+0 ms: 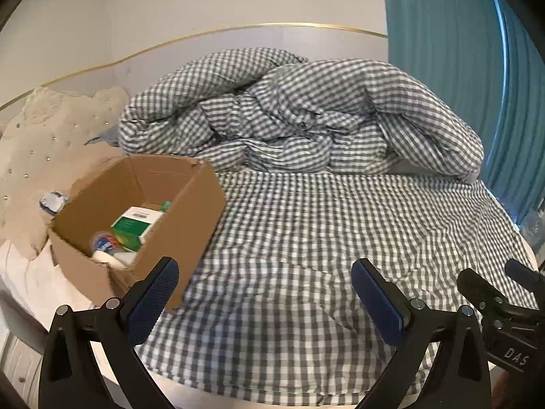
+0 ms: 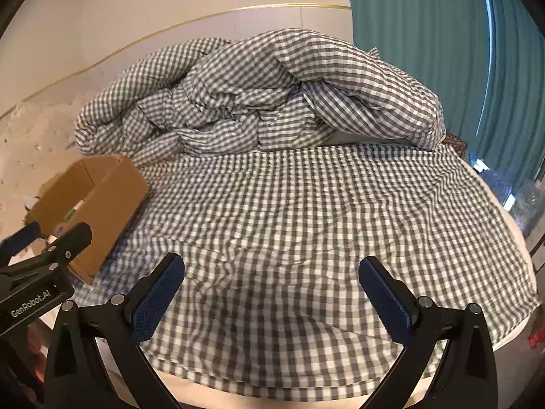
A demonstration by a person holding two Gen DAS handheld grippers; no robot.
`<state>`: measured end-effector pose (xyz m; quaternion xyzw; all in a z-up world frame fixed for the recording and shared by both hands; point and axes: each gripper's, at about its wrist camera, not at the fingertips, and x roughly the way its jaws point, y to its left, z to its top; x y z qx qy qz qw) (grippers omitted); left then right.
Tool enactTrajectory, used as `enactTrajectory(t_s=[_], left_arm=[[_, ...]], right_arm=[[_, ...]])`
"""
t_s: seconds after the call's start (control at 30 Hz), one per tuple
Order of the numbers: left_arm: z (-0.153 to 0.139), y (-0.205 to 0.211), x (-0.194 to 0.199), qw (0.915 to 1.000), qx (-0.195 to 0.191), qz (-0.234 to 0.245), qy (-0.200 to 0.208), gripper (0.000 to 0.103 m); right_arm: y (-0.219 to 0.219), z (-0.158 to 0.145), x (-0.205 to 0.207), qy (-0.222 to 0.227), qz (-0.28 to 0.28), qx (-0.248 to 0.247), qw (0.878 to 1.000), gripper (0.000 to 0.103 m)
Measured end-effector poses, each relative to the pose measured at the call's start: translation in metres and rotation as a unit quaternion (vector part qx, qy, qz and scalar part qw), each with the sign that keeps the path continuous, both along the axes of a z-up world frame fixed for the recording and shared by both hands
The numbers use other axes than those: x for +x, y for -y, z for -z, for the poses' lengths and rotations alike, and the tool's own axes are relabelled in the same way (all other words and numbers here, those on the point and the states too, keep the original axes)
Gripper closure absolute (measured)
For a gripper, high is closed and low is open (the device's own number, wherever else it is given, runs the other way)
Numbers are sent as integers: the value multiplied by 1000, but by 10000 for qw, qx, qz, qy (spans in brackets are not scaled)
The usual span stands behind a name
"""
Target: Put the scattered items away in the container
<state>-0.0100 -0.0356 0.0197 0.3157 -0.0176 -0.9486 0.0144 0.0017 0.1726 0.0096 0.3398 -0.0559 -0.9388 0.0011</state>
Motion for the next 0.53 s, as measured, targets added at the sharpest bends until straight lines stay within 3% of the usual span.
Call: enactTrajectory(t_s=[0.33, 0.47, 0.53], left_arm=[[-3, 14, 5, 10000, 44, -39, 19, 0], [-5, 12, 11, 9994, 191, 191, -219, 0], [-5, 8, 13, 9995, 52, 120, -299, 0]], right_arm=[[12, 8, 4, 109, -109, 98, 9998, 0], [9, 14, 2, 204, -84, 75, 9997, 0], [8, 17, 1, 235, -77, 59, 9997, 0]])
